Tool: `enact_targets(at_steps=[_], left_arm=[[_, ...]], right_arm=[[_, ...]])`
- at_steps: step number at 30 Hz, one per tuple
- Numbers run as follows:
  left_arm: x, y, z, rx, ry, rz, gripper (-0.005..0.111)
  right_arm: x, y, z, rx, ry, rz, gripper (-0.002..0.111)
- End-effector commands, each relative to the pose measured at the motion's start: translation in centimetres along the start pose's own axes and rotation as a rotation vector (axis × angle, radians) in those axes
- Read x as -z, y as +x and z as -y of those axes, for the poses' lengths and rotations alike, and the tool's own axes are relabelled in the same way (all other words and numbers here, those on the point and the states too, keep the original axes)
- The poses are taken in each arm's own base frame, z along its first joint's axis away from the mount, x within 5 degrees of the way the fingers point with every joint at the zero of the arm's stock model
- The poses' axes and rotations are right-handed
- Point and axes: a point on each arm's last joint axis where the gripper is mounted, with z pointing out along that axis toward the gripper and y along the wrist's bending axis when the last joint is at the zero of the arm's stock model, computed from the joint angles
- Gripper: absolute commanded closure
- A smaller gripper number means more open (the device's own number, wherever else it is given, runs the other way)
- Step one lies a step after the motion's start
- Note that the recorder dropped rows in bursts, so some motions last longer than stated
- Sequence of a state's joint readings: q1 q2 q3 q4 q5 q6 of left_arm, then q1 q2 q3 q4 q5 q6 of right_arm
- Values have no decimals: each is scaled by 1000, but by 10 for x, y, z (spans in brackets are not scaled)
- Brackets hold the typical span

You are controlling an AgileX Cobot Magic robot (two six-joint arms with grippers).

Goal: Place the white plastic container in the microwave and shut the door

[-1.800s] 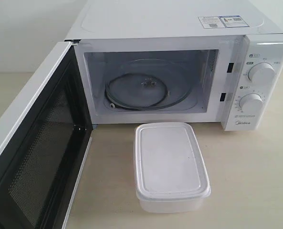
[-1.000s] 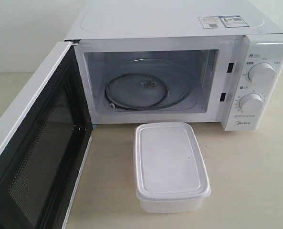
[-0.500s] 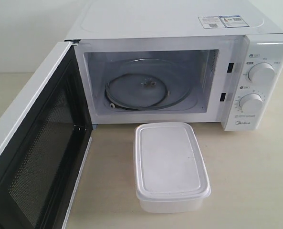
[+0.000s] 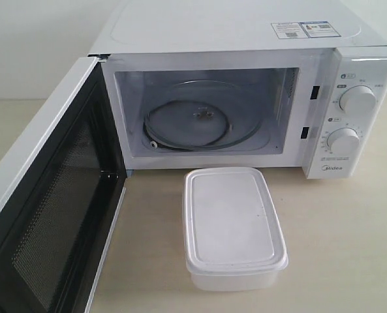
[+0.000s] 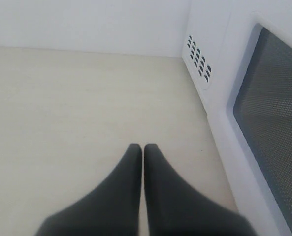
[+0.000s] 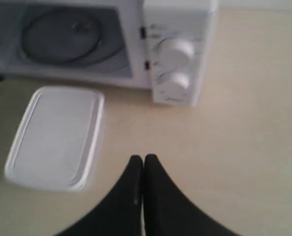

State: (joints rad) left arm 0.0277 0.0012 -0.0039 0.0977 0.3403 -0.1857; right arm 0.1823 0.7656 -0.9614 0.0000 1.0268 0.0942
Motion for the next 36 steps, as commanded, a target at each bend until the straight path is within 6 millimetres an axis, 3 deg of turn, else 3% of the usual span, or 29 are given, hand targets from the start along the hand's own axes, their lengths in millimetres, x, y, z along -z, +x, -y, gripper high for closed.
enact_targets(at_steps=[1,6,11,15,20,25,31,36], left_arm=[[0,1,0,1,0,0,103],[0,1,0,1,0,0,103],[0,1,0,1,0,0,103],[0,1,0,1,0,0,103],[0,1,0,1,0,0,103],[0,1,0,1,0,0,103],[0,1,0,1,0,0,103],[0,1,0,1,0,0,103]], right_arm=[[-30,-3,-25,82,-257,-136,108],[-66,-13,-40,63,-417,-191,108],[-93,-22,-31,18,-384,-185,108],[-103,-23,-18,0,-407,-217,108],[-99,-24,-4,-4,-475,-206,108],[-103,-25,-1,-45,-565,-215,108],[-123,-17,6,-73,-582,-279,108],[-142,-12,31,-210,-595,-266,108]])
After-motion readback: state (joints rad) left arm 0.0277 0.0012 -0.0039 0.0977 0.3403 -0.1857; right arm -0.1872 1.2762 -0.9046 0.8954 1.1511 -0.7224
